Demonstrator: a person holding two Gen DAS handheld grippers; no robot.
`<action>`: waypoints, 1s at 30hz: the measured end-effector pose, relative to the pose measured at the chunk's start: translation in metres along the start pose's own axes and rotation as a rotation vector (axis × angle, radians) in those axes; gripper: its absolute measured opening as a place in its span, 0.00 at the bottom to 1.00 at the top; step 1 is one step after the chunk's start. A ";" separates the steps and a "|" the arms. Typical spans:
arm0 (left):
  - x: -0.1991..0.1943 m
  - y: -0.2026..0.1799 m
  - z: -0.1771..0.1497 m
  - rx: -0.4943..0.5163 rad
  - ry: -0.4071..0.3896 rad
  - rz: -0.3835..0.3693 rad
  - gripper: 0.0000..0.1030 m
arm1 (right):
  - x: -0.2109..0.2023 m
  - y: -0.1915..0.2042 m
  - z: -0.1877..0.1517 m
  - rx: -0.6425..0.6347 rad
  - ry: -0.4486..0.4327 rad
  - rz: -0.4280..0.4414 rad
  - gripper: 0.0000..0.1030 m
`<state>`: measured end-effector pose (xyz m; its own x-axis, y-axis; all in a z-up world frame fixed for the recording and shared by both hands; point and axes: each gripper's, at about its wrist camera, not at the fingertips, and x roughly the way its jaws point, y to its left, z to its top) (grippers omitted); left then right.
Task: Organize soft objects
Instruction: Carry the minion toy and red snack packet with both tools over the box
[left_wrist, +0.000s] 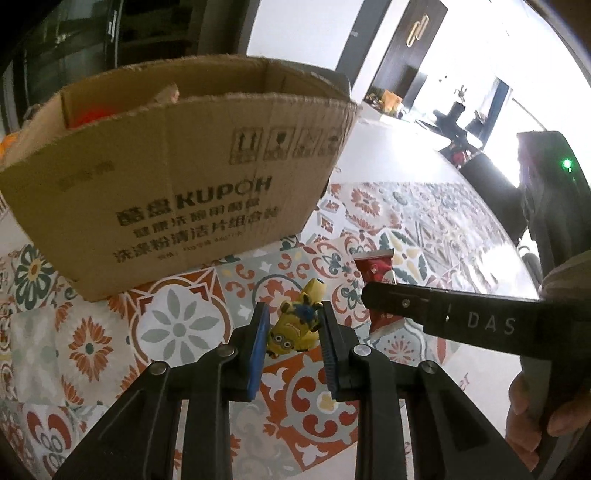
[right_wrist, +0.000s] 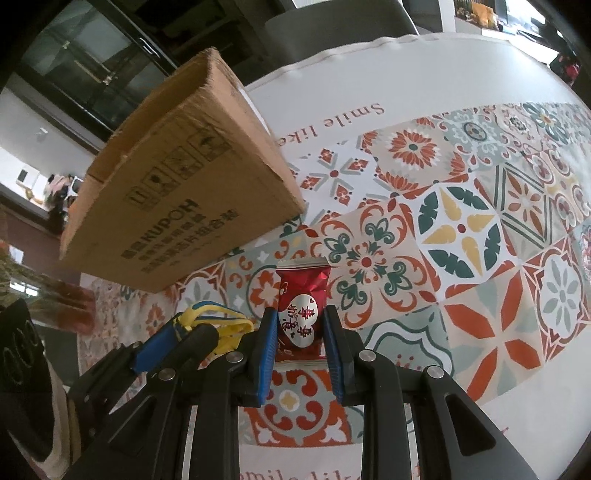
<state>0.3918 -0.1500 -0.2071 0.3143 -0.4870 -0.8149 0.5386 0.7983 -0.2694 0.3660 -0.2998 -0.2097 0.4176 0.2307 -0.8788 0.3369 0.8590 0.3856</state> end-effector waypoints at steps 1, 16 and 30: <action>-0.004 0.000 0.000 -0.006 -0.007 0.002 0.26 | -0.002 0.001 0.000 -0.003 -0.003 0.005 0.25; -0.066 -0.004 0.001 -0.077 -0.138 0.069 0.26 | -0.036 0.035 -0.003 -0.095 -0.054 0.074 0.25; -0.120 0.000 0.006 -0.087 -0.252 0.102 0.26 | -0.062 0.071 -0.003 -0.160 -0.109 0.136 0.25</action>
<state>0.3585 -0.0939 -0.1058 0.5536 -0.4667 -0.6897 0.4285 0.8698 -0.2447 0.3613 -0.2521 -0.1287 0.5419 0.3062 -0.7827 0.1370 0.8866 0.4417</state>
